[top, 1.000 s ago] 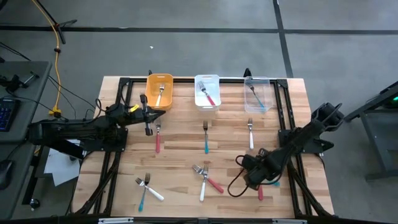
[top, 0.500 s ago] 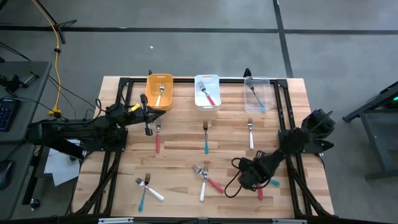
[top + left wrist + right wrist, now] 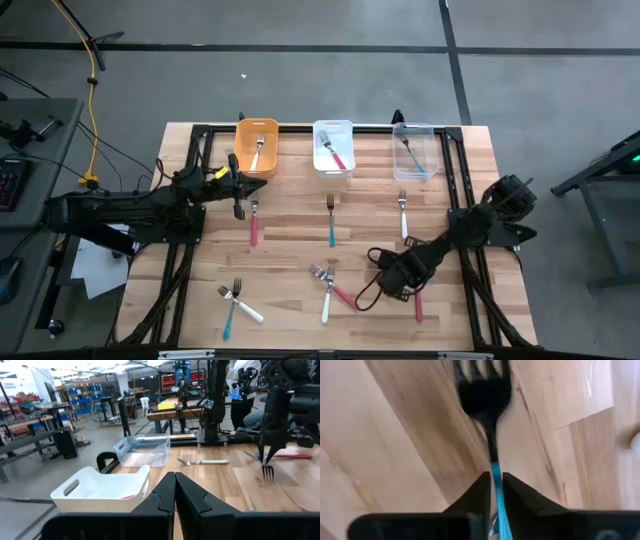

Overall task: Sort silverware by color (type)
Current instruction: Put the bottom right blue fork into the transparent bin

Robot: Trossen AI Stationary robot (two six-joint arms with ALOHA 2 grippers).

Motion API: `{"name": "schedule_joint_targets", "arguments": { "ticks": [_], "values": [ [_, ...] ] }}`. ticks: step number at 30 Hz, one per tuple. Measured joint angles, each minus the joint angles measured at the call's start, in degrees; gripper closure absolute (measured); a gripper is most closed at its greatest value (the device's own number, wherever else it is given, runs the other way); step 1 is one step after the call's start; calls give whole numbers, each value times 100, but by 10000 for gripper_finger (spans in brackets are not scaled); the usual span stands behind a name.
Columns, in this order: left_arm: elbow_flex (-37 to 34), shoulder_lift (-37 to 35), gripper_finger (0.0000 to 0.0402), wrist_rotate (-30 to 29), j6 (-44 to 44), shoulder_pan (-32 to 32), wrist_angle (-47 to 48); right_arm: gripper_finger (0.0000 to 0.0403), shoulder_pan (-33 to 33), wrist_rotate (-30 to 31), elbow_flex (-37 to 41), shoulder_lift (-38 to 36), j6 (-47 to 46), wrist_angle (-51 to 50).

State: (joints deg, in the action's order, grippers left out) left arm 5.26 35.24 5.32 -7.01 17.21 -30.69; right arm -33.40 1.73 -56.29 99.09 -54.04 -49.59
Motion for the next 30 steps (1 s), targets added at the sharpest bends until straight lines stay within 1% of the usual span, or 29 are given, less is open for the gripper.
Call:
{"name": "schedule_joint_targets", "arguments": {
  "ticks": [2, 4, 9, 12, 17, 20, 27, 30],
  "values": [
    [0, 0, 401, 0, 73, 0, 44, 389, 50, -73, -17, -20, 152, -73],
    [0, 0, 401, 0, 77, 0, 93, 400, 93, -24, -109, -59, 288, -222],
    [0, 0, 401, 0, 64, 0, 99, 401, 158, 89, -343, -253, 417, -436],
    [0, 0, 401, 0, -104, 0, 93, 401, 159, 236, -445, -359, 400, -433],
    [0, 0, 401, 0, -136, 0, 91, 396, 161, 290, -378, -393, 332, -220],
    [0, 0, 401, 0, -161, 0, 91, 377, 161, 280, -221, -352, 415, 28],
    [0, 0, 401, 0, -161, 0, 89, 287, 161, 280, 264, -354, 534, 589],
    [0, 0, 401, 0, -162, -2, 88, 263, 161, 287, 489, -354, 643, 855]
  ]
}}
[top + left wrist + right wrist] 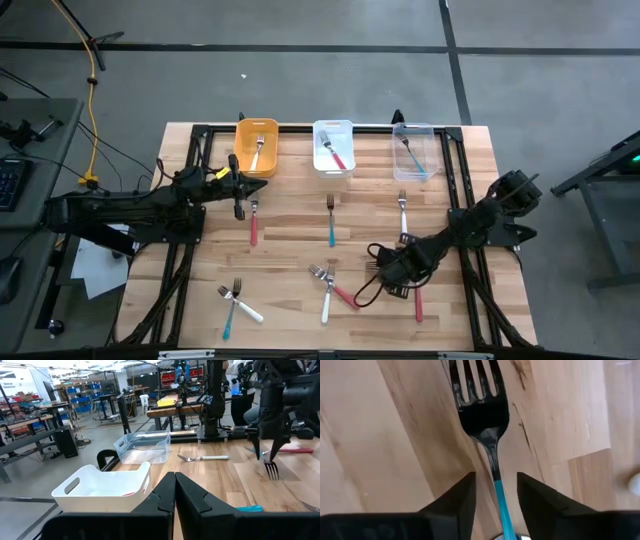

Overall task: Sort silverware by color (type)
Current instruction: Put the bottom right blue fork into the transparent bin

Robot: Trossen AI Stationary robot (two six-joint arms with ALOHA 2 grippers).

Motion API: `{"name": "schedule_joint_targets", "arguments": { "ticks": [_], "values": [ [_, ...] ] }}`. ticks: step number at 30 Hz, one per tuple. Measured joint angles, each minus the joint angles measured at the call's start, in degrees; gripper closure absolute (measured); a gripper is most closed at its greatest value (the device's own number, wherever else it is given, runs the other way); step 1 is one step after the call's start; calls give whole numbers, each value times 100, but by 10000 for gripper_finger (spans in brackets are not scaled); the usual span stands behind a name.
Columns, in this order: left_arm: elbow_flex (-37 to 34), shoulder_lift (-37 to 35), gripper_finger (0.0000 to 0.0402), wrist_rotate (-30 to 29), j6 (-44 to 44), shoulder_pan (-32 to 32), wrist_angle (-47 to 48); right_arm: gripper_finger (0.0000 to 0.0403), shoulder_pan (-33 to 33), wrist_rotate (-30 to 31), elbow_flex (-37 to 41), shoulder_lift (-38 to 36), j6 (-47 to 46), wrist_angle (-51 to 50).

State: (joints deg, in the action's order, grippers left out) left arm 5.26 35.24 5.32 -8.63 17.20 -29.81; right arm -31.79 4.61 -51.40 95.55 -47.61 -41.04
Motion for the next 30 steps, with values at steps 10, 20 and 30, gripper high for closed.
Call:
{"name": "schedule_joint_targets", "arguments": {
  "ticks": [10, 20, 30],
  "values": [
    [0, 0, 401, 0, -1, -1, -1, 336, 93, -19, 260, -31, 99, 412],
    [0, 0, 401, 0, 226, -1, 9, 384, 127, 267, 114, -62, 357, 342],
    [0, -1, 401, 1, 390, -1, 95, 394, 248, 828, -343, -724, 416, -209]
  ]
}}
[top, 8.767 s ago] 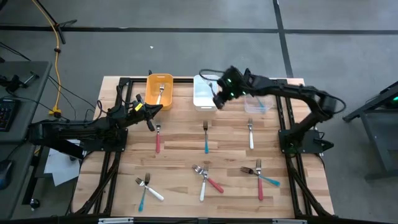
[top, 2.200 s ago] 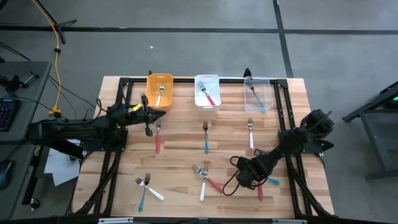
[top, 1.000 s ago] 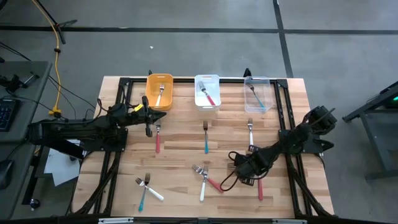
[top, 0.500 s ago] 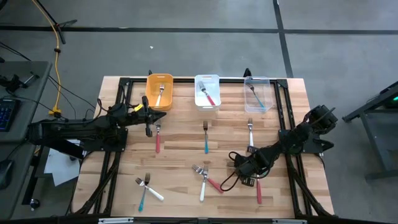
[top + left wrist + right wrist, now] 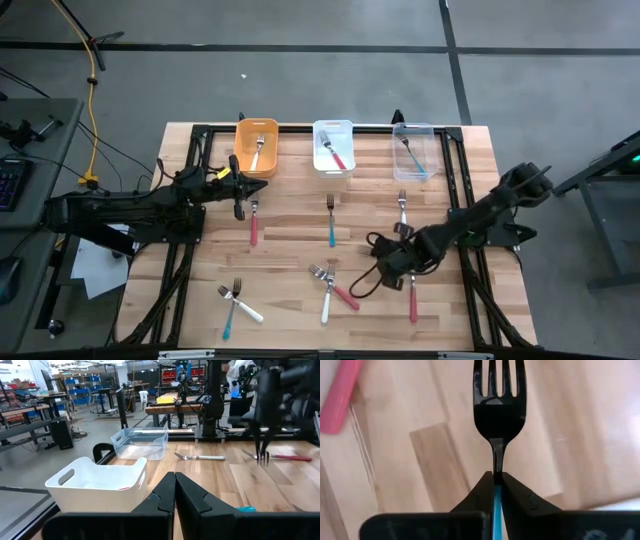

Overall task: Sort silverware by color (type)
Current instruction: Put the bottom right blue fork into the transparent bin

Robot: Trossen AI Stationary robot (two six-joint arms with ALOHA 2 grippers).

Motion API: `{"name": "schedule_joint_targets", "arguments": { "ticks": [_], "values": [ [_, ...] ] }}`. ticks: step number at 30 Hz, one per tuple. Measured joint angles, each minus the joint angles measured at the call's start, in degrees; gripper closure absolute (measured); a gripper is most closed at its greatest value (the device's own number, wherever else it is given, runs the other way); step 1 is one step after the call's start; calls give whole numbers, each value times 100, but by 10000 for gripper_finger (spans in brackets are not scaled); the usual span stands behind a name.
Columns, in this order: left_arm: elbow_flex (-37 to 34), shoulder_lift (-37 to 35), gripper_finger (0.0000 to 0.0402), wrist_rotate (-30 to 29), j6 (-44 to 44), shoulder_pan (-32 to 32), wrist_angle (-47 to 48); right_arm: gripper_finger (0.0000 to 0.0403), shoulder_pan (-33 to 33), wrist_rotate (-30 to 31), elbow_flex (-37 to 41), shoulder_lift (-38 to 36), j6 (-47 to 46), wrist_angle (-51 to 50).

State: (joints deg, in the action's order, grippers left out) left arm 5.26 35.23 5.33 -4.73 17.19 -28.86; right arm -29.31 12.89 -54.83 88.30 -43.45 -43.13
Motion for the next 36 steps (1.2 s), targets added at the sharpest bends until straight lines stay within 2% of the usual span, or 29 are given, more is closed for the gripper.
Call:
{"name": "schedule_joint_targets", "arguments": {
  "ticks": [3, 7, 10, 14, 17, 20, 25, 30, 36],
  "values": [
    [0, 1, 401, 1, 6, 0, 23, 397, 178, 268, -142, -286, -164, -595],
    [0, 1, 401, 5, 6, 0, 30, 393, 775, 833, -323, -745, -435, -1666],
    [0, 1, 401, 6, 6, 0, 36, 393, 1459, 1159, -442, -1115, -289, -2239],
    [0, 1, 401, 6, 6, 0, 41, 393, 2844, 1575, -452, -1567, 379, -2195],
    [0, 0, 401, 6, 6, 0, 41, 393, 4087, 1432, -452, -1688, 1195, -1687],
    [0, 1, 401, 6, 7, 0, 41, 392, 5232, 962, -452, -1611, 2168, -952],
    [0, 1, 401, 6, -8, 0, 46, 392, 6592, 453, -452, -1306, 3254, -194],
    [0, 0, 401, 3, -29, 0, 55, 392, 7443, 34, -433, -857, 3592, -231],
    [0, -1, 401, 3, -33, 0, 59, 392, 7777, -153, -424, -338, 3603, -227]
  ]
}}
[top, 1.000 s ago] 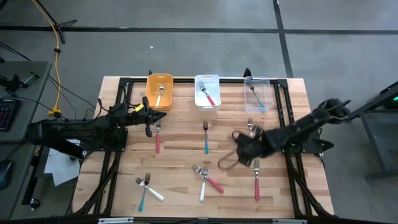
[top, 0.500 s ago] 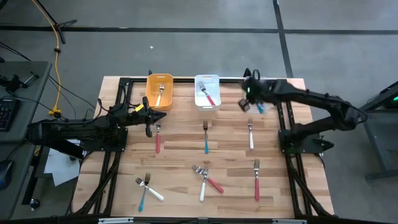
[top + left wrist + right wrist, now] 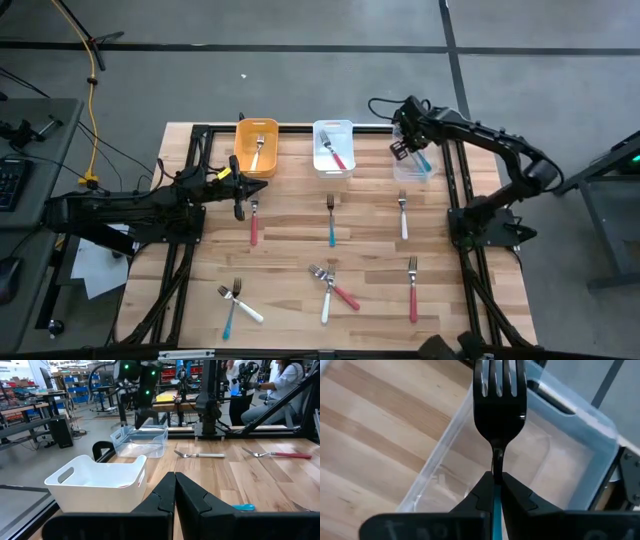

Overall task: Sort silverware by color (type)
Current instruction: Put the bottom right blue fork into the transparent bin

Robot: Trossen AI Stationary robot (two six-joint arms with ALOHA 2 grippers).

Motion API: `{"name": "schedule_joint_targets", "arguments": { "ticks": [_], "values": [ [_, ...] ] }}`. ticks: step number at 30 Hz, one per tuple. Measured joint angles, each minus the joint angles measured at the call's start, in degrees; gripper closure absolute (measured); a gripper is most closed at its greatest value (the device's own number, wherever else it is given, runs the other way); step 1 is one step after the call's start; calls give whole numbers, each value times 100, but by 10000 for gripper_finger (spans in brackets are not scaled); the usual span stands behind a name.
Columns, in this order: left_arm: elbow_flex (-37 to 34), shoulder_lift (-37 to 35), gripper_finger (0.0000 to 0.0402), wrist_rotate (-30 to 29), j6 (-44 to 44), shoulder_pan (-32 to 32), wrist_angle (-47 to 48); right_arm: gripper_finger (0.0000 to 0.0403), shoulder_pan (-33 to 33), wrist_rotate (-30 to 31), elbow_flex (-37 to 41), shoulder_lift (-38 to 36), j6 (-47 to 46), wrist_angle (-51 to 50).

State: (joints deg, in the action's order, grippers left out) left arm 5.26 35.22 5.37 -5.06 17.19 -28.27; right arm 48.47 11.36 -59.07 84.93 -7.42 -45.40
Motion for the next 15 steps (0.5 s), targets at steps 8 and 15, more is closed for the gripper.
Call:
{"name": "schedule_joint_targets", "arguments": {
  "ticks": [8, 15],
  "values": [
    [0, 2, 401, 0, 0, 0, 0, 392, 105, -75, 0, 253, -147, -81],
    [0, 2, 401, 0, 2, 0, 0, 392, 105, -86, 0, 253, -187, -239]
  ]
}}
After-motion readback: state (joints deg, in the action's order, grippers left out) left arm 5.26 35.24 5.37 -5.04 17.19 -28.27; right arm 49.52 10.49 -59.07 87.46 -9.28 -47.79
